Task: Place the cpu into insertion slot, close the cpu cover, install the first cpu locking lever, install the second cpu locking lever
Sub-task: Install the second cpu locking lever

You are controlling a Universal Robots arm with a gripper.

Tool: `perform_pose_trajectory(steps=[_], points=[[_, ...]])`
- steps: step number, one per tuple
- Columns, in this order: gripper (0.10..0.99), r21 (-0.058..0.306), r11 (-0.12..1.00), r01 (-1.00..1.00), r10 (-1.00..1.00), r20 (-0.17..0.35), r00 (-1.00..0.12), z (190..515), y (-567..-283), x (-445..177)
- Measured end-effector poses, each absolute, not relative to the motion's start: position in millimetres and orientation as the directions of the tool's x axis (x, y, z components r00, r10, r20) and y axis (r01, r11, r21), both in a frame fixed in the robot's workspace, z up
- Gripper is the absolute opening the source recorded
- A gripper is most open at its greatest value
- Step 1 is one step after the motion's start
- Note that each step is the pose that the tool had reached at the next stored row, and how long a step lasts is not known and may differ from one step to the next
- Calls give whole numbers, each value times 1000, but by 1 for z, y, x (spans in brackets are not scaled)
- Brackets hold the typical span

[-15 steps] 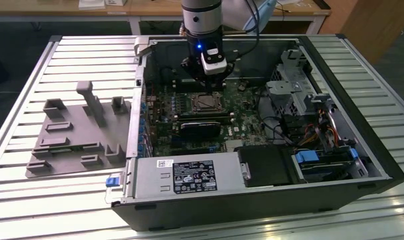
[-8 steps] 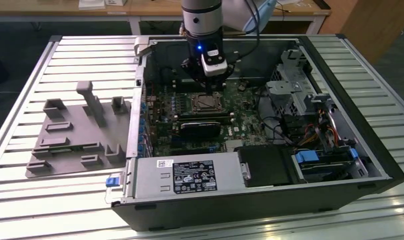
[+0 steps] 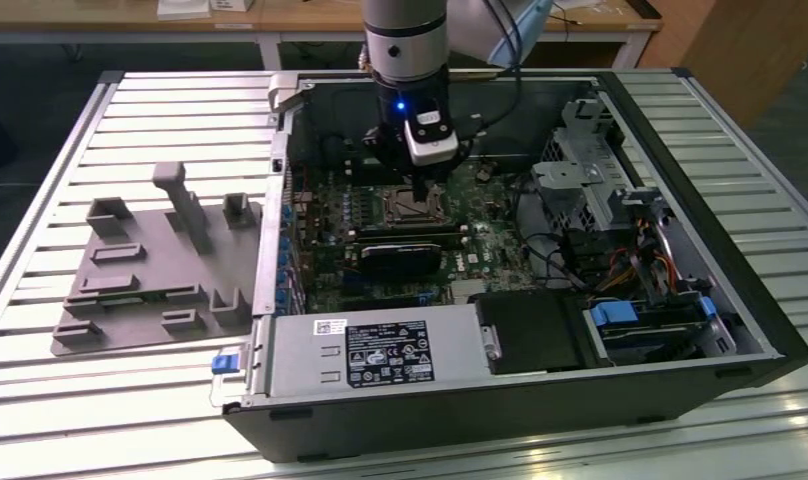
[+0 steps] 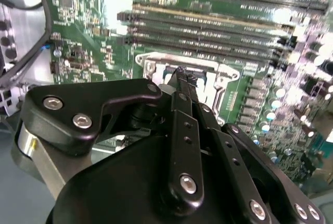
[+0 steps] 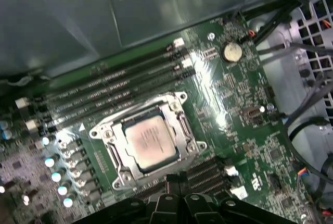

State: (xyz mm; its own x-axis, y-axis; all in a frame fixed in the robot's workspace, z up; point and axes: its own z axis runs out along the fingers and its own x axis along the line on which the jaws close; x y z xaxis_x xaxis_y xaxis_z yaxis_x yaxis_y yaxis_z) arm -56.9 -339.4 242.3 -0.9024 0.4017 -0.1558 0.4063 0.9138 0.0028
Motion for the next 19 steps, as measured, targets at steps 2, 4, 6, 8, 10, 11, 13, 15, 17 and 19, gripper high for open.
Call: perform_pose_trajectory(steps=[2, 4, 6, 8, 10, 11, 13, 15, 17, 19], points=[[102, 3, 914, 405, 400, -156, -903, 242, -343, -57], [102, 3, 916, 402, 397, -156, -904, 241, -347, -58], [102, 3, 918, 397, 392, -156, -907, 240, -349, -59], [102, 3, 923, 384, 380, -156, -912, 239, -350, -60], [102, 3, 930, 367, 363, -156, -919, 238, -350, -61], [102, 3, 933, 359, 355, -156, -922, 237, -351, -61], [102, 3, 938, 346, 343, -156, -926, 236, -351, -63], [102, 3, 941, 338, 334, -156, -930, 234, -351, -65], [102, 2, 944, 331, 328, -156, -932, 234, -351, -68], [102, 2, 944, 331, 327, -156, -932, 234, -351, -68]])
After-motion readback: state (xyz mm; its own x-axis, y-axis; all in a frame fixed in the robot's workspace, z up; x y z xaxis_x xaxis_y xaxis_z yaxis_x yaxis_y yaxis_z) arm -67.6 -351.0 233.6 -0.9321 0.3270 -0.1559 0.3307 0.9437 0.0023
